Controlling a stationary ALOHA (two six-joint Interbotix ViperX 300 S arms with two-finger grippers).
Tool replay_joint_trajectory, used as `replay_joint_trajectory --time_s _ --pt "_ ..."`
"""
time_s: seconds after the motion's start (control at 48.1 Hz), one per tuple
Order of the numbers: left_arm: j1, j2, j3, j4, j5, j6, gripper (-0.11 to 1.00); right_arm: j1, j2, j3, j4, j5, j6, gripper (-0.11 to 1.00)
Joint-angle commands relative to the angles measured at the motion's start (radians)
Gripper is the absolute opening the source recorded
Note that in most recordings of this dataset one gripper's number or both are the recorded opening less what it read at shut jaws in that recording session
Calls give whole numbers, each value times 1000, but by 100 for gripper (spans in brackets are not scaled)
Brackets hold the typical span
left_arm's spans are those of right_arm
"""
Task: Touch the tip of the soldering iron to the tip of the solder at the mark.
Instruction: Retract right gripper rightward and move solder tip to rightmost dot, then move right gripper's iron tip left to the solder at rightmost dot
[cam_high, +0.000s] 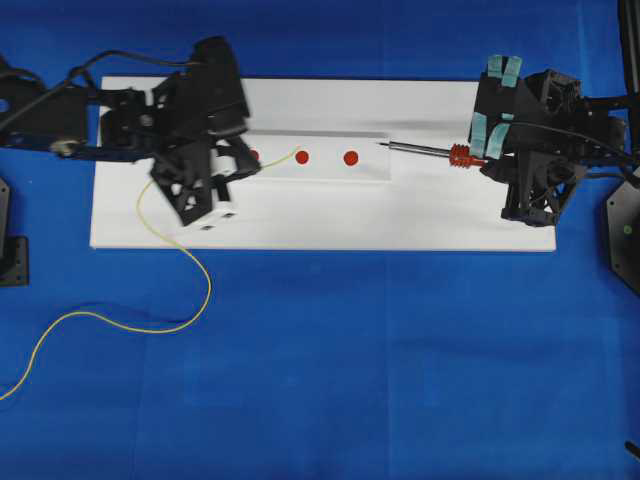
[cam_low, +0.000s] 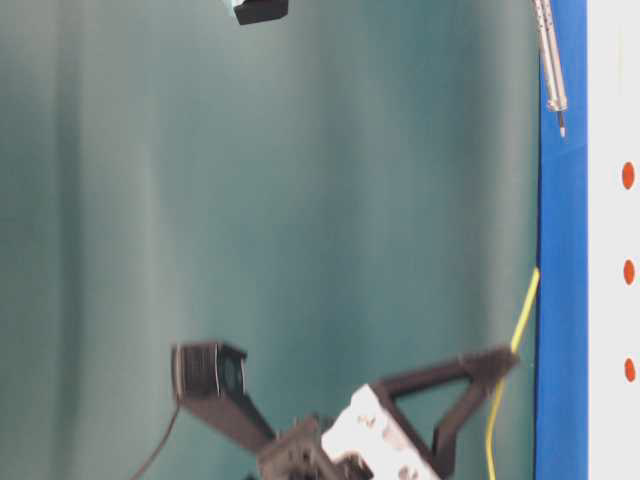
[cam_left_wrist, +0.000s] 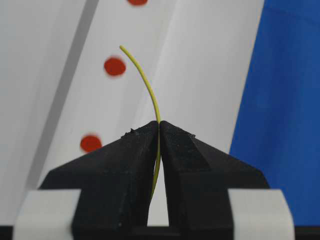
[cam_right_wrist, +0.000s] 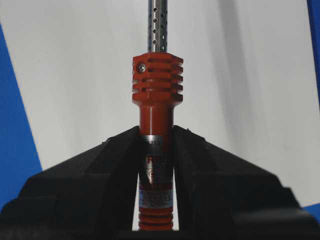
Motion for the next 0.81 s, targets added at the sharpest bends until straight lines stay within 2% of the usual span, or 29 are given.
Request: replay_joint_trajectory --time_s 0.0,0.374,0.789 --pt "-3 31 -63 3 -2 3 3 0 -5 -20 -3 -6 2 8" --pt "-6 224 -213 3 -3 9 3 0 -3 -15 -8 -6 2 8" --pt "-3 275 -219 3 -3 11 3 0 3 -14 -14 -12 2 8"
